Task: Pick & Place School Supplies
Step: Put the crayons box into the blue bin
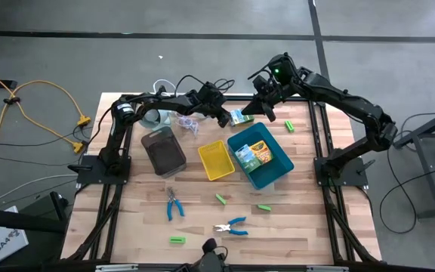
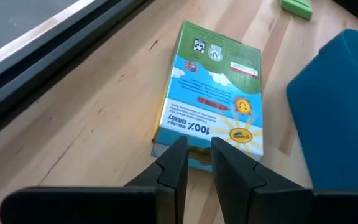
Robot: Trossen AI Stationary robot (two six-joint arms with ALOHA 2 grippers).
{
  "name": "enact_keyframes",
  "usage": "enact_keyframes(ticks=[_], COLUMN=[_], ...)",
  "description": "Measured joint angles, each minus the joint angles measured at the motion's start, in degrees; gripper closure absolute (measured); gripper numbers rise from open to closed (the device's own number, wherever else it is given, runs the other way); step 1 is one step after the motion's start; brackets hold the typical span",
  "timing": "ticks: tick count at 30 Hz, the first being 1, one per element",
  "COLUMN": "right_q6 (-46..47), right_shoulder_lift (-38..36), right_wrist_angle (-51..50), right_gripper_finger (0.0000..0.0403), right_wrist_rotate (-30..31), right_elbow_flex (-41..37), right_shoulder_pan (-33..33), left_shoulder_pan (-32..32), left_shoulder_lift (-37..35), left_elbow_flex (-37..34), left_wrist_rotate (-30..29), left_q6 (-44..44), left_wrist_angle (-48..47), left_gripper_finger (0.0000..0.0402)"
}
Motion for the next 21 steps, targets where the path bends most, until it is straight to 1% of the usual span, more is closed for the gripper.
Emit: enact_keyframes(ticks=[5,9,15,21], right_q6=[-0.02,-0.04,-0.04,-0.04], right_shoulder_lift=[0.00,0.00,0.00,0.00], right_wrist_angle=[0.04,0.26,0.37,0.46], right_gripper_finger=[0.0401,0.0401,0.0401,0.0401], right_wrist_rotate=[0.19,3.44,14.44,26.19], right_elbow_flex=[0.00,0.00,0.00,0.00], right_shoulder_pan=[0.00,0.00,0.00,0.00], left_shoulder_pan=[-0.06,-0.04,-0.04,-0.04], left_shoulder_lift=[0.00,0.00,-0.02,-0.02], left_elbow_flex=[0.00,0.00,0.00,0.00], left_wrist_rotate=[1.96,3.76,6.41,6.74], left_q6=[2.50,4.85,7.58,7.68], left_wrist_angle=[0.50,0.45,0.43,0.42], left_gripper_finger=[0.0334,0.0334,0.0334,0.0334])
